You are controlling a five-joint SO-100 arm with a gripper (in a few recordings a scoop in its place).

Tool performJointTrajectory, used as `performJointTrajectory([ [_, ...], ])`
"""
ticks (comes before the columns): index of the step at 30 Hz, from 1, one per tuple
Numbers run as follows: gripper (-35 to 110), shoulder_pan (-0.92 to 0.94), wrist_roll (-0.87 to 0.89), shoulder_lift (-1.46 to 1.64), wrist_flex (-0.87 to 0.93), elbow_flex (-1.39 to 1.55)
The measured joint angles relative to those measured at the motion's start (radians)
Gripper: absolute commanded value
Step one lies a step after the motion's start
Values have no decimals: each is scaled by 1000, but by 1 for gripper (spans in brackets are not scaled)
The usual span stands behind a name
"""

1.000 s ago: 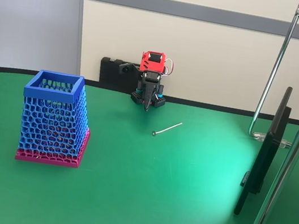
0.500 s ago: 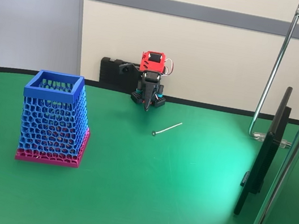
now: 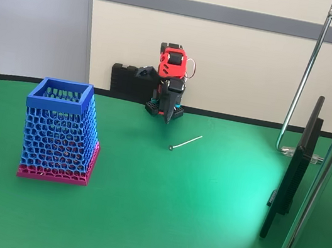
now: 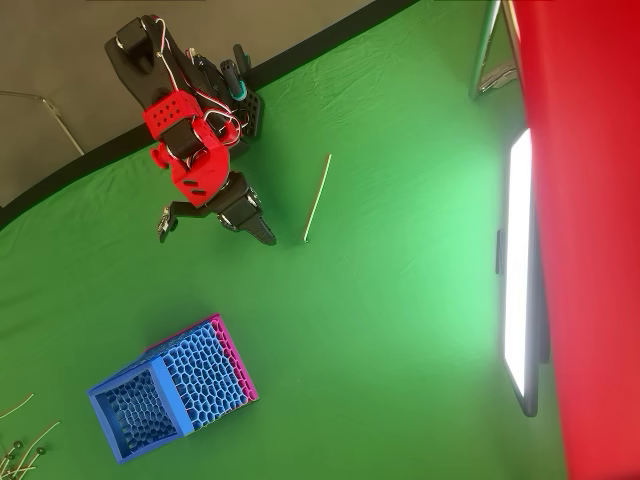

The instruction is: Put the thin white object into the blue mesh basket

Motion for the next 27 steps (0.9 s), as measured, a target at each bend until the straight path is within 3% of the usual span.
performJointTrajectory([
  [27,8,-57,-354,-742,107,-448],
])
